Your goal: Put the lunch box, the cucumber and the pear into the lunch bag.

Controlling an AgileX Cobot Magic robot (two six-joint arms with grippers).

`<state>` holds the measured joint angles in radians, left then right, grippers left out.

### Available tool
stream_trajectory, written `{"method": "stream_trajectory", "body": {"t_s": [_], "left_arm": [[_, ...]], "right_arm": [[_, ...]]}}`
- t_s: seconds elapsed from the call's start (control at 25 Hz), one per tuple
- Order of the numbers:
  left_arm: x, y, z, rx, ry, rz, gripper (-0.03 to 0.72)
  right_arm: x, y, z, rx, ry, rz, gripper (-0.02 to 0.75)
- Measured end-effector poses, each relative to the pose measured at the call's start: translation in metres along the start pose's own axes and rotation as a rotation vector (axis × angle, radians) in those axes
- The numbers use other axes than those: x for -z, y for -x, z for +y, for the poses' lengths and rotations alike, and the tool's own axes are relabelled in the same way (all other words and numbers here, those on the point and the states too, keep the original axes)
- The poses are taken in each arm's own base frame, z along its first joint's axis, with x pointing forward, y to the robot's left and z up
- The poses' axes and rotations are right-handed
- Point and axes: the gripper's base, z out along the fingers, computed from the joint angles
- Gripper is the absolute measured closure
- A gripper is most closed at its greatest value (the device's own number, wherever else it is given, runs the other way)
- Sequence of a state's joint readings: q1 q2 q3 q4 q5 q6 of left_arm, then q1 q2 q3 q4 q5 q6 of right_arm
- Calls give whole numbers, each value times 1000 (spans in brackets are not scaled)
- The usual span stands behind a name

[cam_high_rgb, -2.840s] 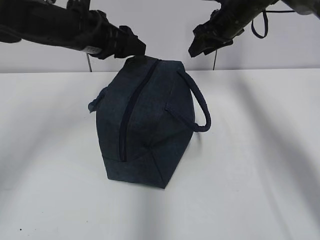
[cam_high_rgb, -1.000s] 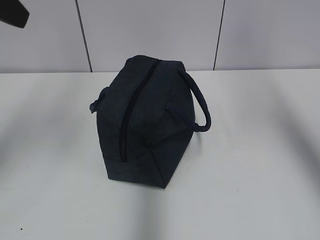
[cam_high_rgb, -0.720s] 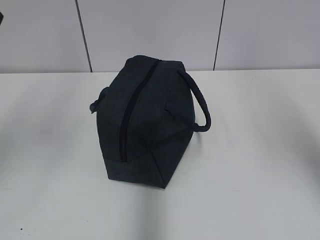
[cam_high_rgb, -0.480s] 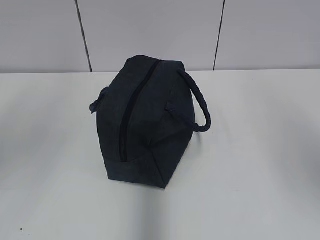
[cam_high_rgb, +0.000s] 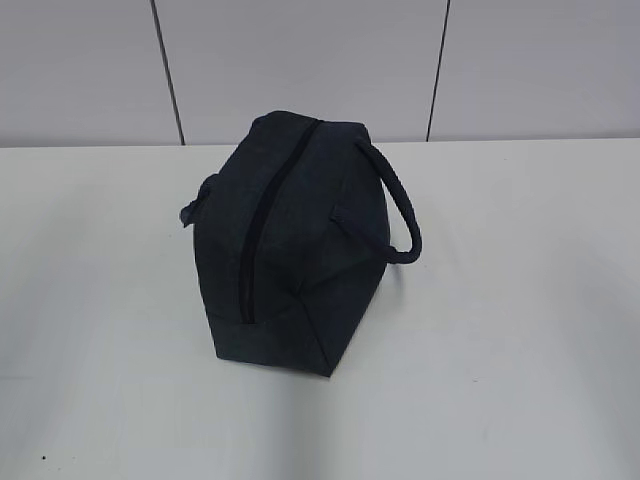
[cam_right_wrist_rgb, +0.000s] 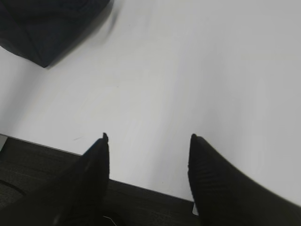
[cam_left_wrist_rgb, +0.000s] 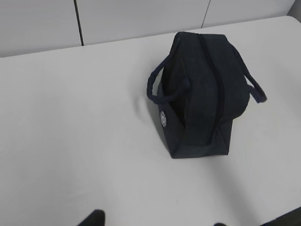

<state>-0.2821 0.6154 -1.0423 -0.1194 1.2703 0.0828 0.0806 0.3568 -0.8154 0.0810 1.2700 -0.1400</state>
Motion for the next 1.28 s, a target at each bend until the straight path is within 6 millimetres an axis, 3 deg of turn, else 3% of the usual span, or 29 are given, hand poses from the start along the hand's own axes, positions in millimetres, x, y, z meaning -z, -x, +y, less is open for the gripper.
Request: {"method": "stream_trajectory", "body": {"t_s": [0.32,0.6,0.84,1.28], "left_arm": [[-1,-79,-4,-2,2,-46,274],[-22,-133,-3,-6,9,-69,274],[-21,-137,-2,-14,28,-209,274],[-28,-136,-1,-13,38,-236,274]], "right_arm": [[-8,-38,3,1,-8,-16,280],[-25,-62,4,-3,-7,10,279],[-42,-66,3,-6,-17,-23,279],[-42,-64,3,-5,-21,-37,279]]}}
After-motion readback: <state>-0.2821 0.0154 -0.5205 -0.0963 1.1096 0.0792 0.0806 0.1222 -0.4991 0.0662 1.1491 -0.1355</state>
